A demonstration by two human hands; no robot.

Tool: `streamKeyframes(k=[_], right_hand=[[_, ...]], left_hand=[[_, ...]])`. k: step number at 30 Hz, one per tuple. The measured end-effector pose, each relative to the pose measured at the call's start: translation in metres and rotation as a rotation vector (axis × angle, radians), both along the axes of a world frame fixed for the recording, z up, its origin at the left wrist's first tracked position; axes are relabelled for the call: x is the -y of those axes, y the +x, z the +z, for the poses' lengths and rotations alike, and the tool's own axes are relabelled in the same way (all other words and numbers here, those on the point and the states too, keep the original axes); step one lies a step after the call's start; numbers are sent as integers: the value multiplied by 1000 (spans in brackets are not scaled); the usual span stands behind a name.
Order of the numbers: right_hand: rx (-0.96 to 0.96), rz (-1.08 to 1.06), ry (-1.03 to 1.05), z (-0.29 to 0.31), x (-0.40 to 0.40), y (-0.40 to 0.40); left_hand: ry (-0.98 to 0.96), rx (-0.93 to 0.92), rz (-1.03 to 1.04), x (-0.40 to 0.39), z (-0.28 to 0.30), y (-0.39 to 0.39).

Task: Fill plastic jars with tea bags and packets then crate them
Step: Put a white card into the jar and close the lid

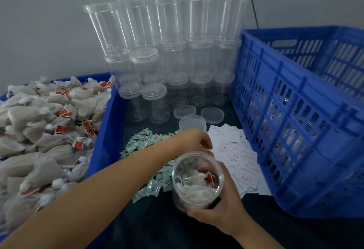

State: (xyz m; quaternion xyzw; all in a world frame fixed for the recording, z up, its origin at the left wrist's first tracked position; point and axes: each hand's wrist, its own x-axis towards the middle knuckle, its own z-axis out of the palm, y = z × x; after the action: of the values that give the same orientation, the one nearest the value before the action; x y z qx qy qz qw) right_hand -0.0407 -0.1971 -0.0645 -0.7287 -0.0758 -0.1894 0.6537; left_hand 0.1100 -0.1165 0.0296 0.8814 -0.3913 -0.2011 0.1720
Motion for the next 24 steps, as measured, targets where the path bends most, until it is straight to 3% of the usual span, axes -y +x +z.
streamKeyframes(k=[9,15,24], right_hand=[[6,-94,2,-3,30,-19],[-28,-74,105,-7,30,-18],[-67,-88,168,-3,28,-17]], left_hand=[[194,220,-131,22,-26,-17],[60,138,-29,22,-32,-16],[14,86,4,20,-42,-8]])
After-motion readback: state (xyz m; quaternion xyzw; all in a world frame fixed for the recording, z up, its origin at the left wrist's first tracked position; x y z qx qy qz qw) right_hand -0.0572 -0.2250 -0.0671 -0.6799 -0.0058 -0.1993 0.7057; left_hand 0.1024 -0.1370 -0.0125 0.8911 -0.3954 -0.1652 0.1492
